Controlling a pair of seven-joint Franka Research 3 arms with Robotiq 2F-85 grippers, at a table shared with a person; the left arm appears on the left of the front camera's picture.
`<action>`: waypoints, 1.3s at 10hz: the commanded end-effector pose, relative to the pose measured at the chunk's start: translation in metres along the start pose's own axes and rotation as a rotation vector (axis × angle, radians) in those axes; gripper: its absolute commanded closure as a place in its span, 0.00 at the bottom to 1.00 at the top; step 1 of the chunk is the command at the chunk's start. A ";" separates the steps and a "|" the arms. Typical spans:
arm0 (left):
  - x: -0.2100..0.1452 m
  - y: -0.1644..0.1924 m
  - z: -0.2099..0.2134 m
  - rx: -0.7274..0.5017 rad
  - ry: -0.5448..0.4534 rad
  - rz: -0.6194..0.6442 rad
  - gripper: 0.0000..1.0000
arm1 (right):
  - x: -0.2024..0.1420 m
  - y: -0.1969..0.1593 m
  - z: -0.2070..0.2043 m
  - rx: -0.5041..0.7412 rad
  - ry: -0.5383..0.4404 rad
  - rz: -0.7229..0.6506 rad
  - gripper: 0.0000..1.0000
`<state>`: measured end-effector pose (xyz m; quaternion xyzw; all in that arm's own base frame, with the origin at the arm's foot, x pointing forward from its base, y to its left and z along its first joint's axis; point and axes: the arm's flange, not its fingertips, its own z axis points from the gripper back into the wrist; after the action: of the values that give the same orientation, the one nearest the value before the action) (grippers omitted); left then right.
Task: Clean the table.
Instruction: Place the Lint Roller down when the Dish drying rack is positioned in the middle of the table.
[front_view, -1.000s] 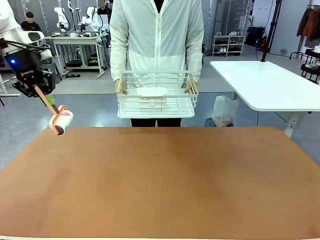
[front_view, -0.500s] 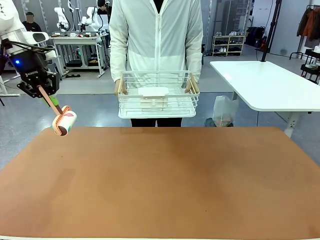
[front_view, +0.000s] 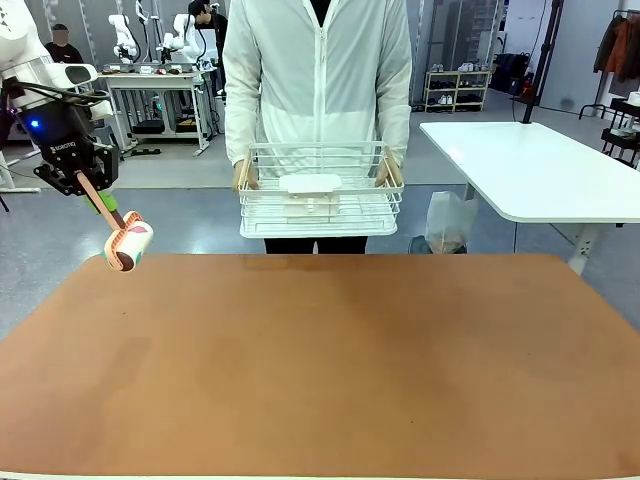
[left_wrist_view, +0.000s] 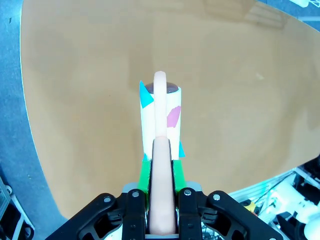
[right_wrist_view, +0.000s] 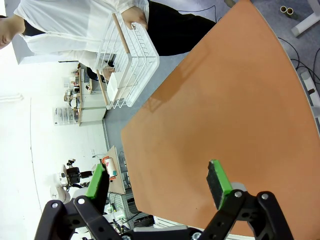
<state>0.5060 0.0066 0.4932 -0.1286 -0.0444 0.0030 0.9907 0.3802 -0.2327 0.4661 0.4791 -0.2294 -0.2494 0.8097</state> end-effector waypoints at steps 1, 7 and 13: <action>0.003 0.001 0.004 0.004 -0.008 -0.001 0.79 | -0.002 0.001 0.000 0.019 -0.004 0.015 0.00; 0.003 0.001 0.004 0.004 -0.008 -0.001 0.79 | -0.002 0.001 0.000 0.019 -0.004 0.015 0.00; 0.003 0.001 0.004 0.004 -0.008 -0.001 0.79 | -0.002 0.001 0.000 0.019 -0.004 0.015 0.00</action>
<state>0.5060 0.0066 0.4932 -0.1286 -0.0444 0.0030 0.9907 0.3802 -0.2326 0.4661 0.4791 -0.2294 -0.2494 0.8097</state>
